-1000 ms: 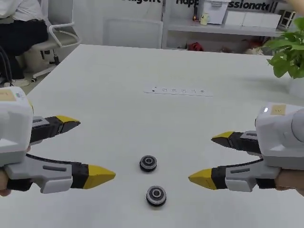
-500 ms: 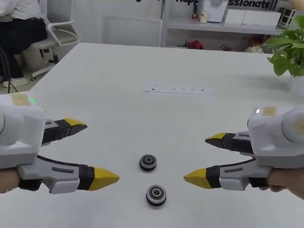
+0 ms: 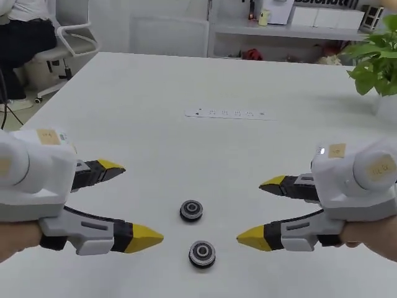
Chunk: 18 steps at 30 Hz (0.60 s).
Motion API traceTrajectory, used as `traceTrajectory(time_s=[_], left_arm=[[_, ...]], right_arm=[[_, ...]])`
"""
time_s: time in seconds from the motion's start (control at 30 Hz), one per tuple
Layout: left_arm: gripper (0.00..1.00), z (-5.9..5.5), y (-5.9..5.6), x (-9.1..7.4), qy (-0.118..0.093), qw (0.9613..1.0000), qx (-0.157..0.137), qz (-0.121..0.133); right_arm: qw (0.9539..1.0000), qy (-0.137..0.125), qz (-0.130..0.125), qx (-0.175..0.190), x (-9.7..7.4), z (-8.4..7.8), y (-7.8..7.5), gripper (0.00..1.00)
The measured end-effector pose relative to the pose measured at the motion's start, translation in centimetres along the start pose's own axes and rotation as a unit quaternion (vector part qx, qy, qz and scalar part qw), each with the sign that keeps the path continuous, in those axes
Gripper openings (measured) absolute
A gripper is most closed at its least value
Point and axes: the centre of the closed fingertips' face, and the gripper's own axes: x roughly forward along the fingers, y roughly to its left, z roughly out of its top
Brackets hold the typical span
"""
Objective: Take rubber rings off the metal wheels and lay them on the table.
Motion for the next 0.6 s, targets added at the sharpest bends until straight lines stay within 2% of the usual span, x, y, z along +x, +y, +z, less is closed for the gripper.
traceTrajectory(time_s=[0.27, 0.47, 0.6], left_arm=[[0.81, -0.2, -0.1, 0.7, 0.005, 0.9999, 0.006, -0.015], [0.78, -0.2, -0.2, 1.2, 0.002, 0.9996, 0.008, -0.026], [0.76, -0.2, -0.3, 1.6, 0.002, 0.9994, 0.009, -0.033]], right_arm=[[0.9996, 0.009, 0.021, -0.016, 0.8, -0.6, 0.1, 0.62], [0.999, 0.0, 0.04, -0.02, 1.4, -0.3, 0.5, 0.63], [0.9986, 0.003, 0.048, -0.022, 1.9, -0.6, 0.6, 0.62]])
